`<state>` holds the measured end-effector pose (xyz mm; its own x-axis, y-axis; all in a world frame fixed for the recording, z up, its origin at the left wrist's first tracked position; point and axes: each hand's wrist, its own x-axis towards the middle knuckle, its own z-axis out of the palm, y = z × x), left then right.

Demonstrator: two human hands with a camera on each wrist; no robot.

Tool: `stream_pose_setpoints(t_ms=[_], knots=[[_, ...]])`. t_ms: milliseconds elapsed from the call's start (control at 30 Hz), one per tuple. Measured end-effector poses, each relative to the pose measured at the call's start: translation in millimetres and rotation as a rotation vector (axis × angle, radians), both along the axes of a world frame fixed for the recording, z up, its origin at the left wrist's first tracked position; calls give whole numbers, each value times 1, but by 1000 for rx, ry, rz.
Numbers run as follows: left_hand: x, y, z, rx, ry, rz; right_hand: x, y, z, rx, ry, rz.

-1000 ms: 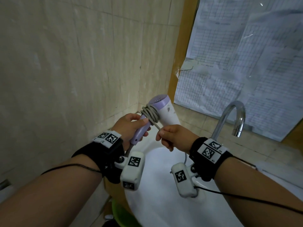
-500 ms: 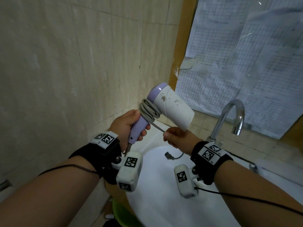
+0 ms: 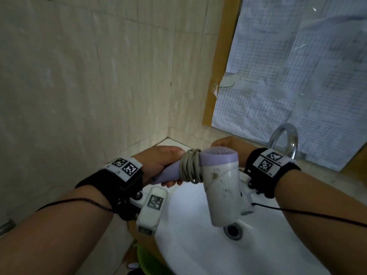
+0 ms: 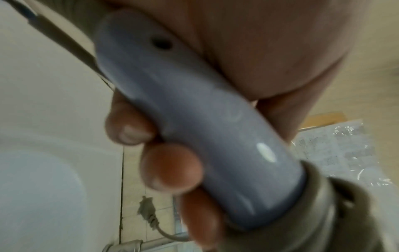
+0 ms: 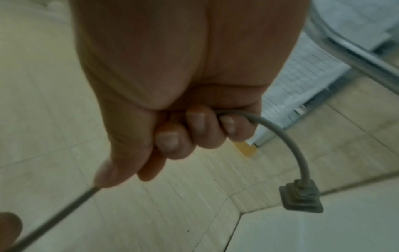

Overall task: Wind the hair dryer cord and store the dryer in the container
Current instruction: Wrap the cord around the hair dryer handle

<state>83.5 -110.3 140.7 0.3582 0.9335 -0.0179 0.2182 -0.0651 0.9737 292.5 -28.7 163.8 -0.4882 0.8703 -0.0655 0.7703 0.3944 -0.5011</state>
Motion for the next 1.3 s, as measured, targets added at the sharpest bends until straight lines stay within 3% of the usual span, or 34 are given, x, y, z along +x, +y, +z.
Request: stream_pose_setpoints(t_ms=[133,300,567,700,900,1000,1167,1300], knots=[[-4,2,3,-7,223,-66,0,-5,19,-35,-33,6],[-7,2,2,-160,301,-113,3,-4,21,-9,-101,-3],[3,7,1,-65,754,-47,5,-7,26,-15,-105,-1],[14,8,-13,-21,831,41,-10,-15,24,62,-160,36],[24,15,-28,-60,608,294,-32,-32,11,202,-81,10],[21,25,-33,-132,385,430,-40,-43,7,184,-38,37],[16,26,-36,-205,-215,573,-40,-56,-12,135,-16,119],[17,20,-30,-142,-342,564,-33,-51,-21,39,147,66]])
